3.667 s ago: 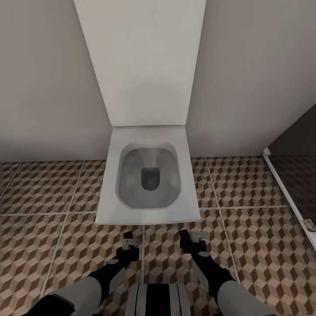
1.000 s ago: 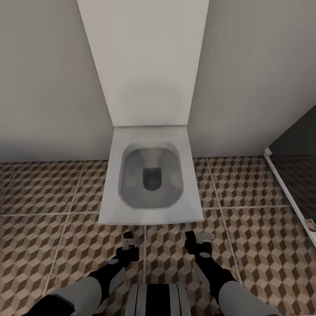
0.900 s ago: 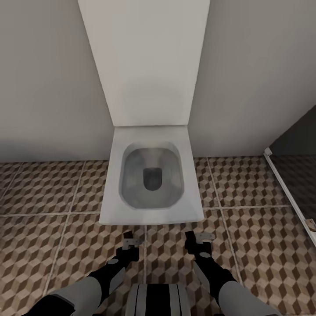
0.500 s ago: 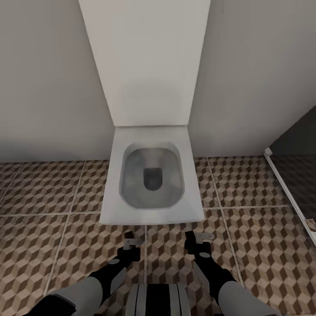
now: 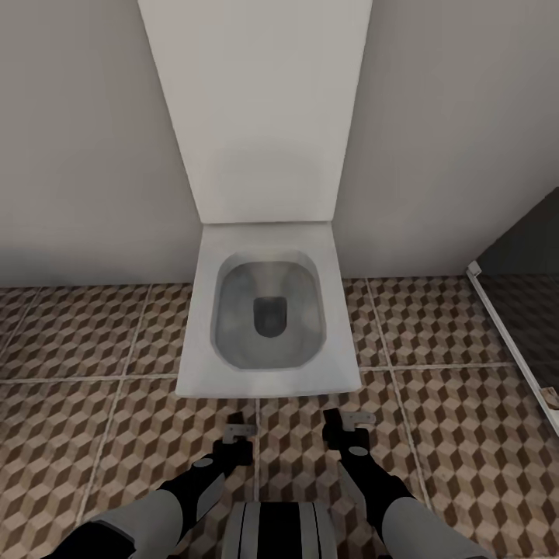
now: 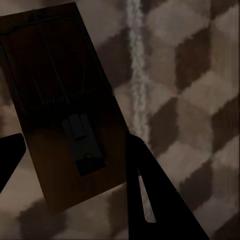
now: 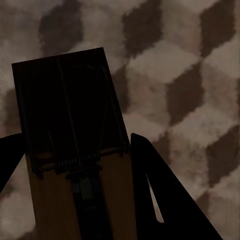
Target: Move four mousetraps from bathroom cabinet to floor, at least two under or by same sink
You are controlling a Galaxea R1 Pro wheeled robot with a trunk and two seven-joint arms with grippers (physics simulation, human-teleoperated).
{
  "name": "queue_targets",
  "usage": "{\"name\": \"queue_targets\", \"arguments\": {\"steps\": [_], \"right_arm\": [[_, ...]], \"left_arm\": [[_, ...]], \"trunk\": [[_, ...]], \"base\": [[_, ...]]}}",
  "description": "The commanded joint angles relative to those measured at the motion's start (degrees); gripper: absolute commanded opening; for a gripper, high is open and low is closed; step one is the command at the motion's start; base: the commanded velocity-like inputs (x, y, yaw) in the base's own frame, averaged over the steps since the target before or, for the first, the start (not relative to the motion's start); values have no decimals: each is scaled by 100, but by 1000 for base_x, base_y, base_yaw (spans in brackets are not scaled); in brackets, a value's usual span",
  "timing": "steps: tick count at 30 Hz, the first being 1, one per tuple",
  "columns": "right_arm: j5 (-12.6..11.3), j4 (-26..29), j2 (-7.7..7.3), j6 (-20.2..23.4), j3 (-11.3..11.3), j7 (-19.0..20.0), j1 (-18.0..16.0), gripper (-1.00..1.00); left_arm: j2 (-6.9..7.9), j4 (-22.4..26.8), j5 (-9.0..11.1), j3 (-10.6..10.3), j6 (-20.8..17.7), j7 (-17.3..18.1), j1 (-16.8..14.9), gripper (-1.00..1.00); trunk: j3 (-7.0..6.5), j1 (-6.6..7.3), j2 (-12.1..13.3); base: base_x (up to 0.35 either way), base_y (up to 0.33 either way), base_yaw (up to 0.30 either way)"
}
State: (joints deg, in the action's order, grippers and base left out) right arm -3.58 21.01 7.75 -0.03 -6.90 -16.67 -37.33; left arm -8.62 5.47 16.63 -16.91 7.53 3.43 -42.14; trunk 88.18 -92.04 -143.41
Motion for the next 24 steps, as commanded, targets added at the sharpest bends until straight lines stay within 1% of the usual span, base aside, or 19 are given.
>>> {"name": "queue_targets", "arguments": {"steps": [1,24], "right_arm": [[-59,0,-3,-6,-48,-47,-2,-100],[-64,0,-2,-6,-74,-38,-2,-100]], "left_arm": [[1,-11,60,-40,20,36,-4,-100],[10,-8,59,-40,11,62,-4,-100]], "trunk": [[3,1,-1],[3,1,-1]], "base": [[0,0,0],[0,0,0]]}}
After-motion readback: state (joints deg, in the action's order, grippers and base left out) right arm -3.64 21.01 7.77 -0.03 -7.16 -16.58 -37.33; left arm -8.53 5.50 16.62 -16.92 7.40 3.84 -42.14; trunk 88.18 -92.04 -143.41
